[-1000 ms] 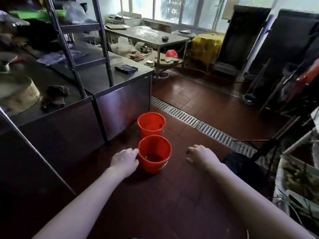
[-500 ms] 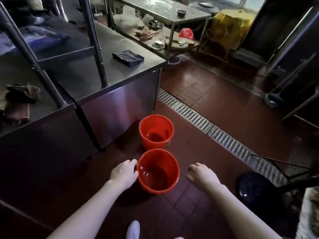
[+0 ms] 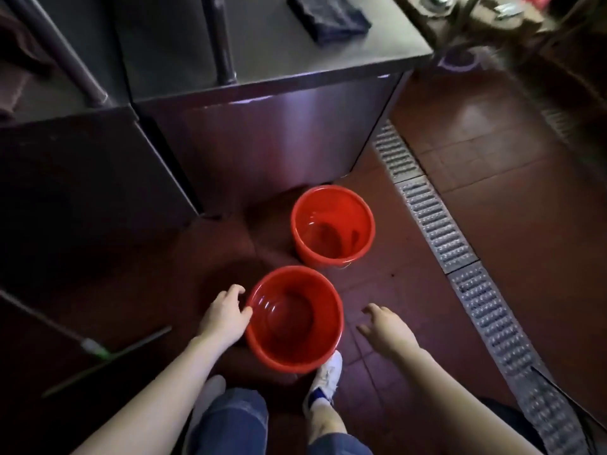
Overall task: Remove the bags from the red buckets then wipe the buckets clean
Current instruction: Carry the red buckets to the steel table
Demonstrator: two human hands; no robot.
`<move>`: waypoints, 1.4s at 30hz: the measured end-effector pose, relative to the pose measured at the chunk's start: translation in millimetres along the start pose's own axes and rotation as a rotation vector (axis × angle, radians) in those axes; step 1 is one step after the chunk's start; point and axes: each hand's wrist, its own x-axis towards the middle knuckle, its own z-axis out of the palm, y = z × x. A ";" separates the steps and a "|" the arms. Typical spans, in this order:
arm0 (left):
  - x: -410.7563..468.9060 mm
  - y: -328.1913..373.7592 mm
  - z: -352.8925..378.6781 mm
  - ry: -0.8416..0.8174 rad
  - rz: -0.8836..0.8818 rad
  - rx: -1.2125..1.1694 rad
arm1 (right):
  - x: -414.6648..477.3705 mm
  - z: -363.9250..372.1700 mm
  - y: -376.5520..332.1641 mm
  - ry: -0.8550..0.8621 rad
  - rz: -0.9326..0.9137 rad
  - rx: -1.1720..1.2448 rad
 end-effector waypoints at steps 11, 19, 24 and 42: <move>105.3 -76.9 167.1 0.014 -0.298 -0.174 | 202.4 129.7 44.3 -0.135 -0.010 -0.012; 185.1 -134.0 259.1 -0.016 -0.405 -0.114 | 297.8 239.4 68.9 -0.082 0.164 0.107; 189.2 -141.4 272.4 0.013 -0.445 -0.099 | 303.0 256.4 86.1 -0.029 0.207 0.244; 24.3 69.9 69.8 -0.059 -0.069 -0.035 | 70.3 11.9 140.5 0.135 0.214 0.395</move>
